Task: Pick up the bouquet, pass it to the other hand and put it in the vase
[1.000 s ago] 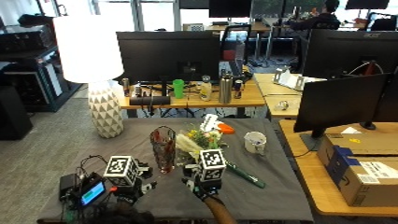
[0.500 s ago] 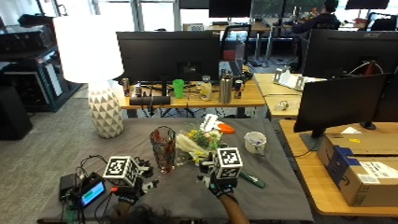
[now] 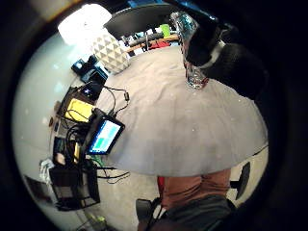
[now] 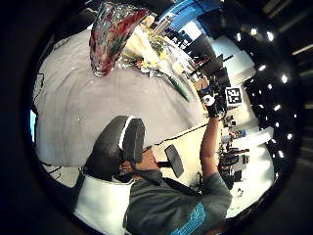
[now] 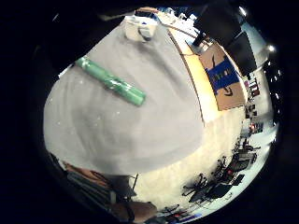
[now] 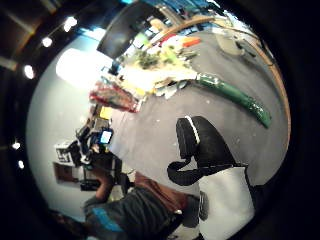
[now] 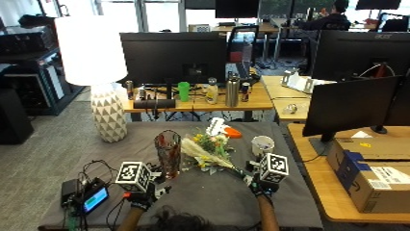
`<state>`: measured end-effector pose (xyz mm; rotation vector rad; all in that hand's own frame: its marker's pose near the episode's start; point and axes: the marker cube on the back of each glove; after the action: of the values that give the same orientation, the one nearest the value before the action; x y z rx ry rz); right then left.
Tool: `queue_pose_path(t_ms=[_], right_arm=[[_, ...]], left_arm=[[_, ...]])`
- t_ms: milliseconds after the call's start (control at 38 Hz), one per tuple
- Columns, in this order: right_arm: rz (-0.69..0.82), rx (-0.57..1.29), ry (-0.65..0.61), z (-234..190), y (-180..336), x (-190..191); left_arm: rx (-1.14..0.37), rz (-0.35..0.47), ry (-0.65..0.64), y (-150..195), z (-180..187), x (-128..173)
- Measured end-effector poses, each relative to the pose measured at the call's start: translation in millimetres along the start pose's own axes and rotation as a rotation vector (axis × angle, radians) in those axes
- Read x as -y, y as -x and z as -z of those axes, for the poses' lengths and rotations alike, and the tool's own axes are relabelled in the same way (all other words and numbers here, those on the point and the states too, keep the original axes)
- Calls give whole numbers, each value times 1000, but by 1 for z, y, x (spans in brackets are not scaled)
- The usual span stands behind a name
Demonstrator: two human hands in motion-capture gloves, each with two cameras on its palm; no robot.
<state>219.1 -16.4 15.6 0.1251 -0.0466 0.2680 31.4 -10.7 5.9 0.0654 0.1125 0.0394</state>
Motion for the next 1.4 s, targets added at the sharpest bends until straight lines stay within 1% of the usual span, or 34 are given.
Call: queue_pose_path(t_ms=[211,447,526,605,711,763,842,921,948,1027,1079,1237,1395], right_arm=[[-85,27,69,-33,-46,24],[-145,25,232,-79,-74,38],[-166,27,307,-70,-63,22],[-156,52,339,-55,-45,5],[-142,103,406,-60,-35,0],[-143,102,417,-63,-33,-1],[-152,78,409,-63,-32,-1],[-179,-7,380,-65,-36,1],[-179,-37,361,-72,-39,7],[-146,-89,288,-112,-57,40],[-134,-115,246,-124,-61,50],[-150,-220,145,-113,-54,47],[-166,-181,86,-108,-49,44]], left_arm=[[-9,0,21,-5,-11,5],[-14,5,29,-6,-20,9],[-19,4,34,-7,-23,11],[-24,4,43,-8,-28,12],[-29,8,64,-10,-34,12],[-34,9,73,-10,-36,12],[-36,11,80,-11,-38,12],[-42,3,79,-10,-41,13],[-44,1,79,-10,-42,14],[-50,1,80,-10,-43,14],[-52,2,79,-10,-43,13],[-65,17,69,-4,-42,14],[-101,32,59,0,-39,18]])
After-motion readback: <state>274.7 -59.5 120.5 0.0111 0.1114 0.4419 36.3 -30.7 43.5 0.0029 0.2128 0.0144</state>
